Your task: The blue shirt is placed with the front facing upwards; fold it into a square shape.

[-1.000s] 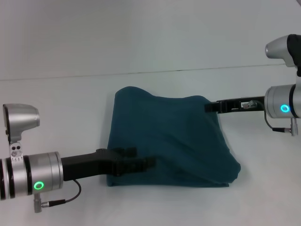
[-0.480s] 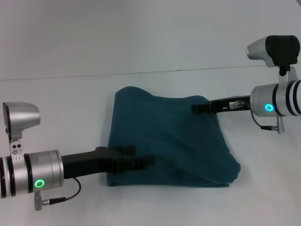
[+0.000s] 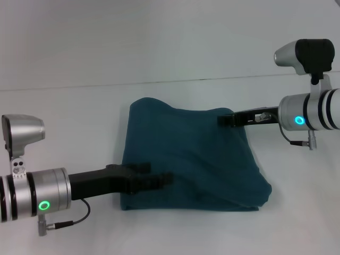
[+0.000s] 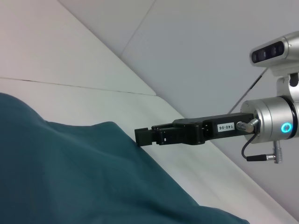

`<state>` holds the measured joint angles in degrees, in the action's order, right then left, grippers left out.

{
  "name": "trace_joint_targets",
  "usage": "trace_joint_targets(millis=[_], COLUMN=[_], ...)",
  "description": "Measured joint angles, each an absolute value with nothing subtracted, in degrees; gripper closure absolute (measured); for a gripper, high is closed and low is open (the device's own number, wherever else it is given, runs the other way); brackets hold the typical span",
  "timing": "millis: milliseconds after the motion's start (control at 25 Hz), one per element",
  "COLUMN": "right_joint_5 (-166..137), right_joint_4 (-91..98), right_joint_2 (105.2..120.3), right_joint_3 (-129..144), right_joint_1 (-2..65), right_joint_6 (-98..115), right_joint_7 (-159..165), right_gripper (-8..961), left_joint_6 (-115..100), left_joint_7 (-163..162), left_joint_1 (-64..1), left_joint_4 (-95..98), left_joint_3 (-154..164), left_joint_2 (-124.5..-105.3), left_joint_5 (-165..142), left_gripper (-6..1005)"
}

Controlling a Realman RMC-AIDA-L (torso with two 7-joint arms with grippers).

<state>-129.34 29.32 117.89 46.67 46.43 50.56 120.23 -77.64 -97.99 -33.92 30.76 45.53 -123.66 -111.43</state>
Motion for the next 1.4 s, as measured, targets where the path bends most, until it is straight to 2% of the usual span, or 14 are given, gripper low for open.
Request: trace_joint_targets(millis=[160,480,720,920,1120,1400], right_joint_5=[-129.34,-129.33,-129.24,-129.3,-129.3,-129.31], right_joint_4=[28.85,27.58,27.78,27.43,27.34,27.34], right_joint_2=[117.97,118.11,117.98,117.96,118.34,118.61], right_joint_3=[46.67,46.67,46.62,46.66,46.75,47.43], right_joint_1=[46.84,47.24,46.86,47.1,47.26,47.29], right_joint_6=[49.97,48.38,48.55,48.94,48.51,48.06], right_joint_7=[120.23,120.23,120.21,119.8,119.73,119.71], right_gripper=[717,815,820,707,552,693], left_joint_6=[-77.51,-77.51,-77.52,-77.49,-77.44,-77.27], left_joint_7=[-97.98,-97.95,-98.03,-97.95,-97.93,-97.9], left_joint_1=[-33.93,-33.9,-33.96,-33.95,-33.92,-33.83], left_joint_4=[30.76,30.76,30.76,30.76,30.76,30.76], left_joint_3=[45.52,45.52,45.52,45.52,45.52,45.27], left_joint_2=[-123.66,-123.59,-123.57,-123.57,-123.57,-123.57], left_joint_5=[-111.45,-111.58,-111.58,-111.49,-111.45,-111.43], left_gripper=[63,62,62,63,63,63])
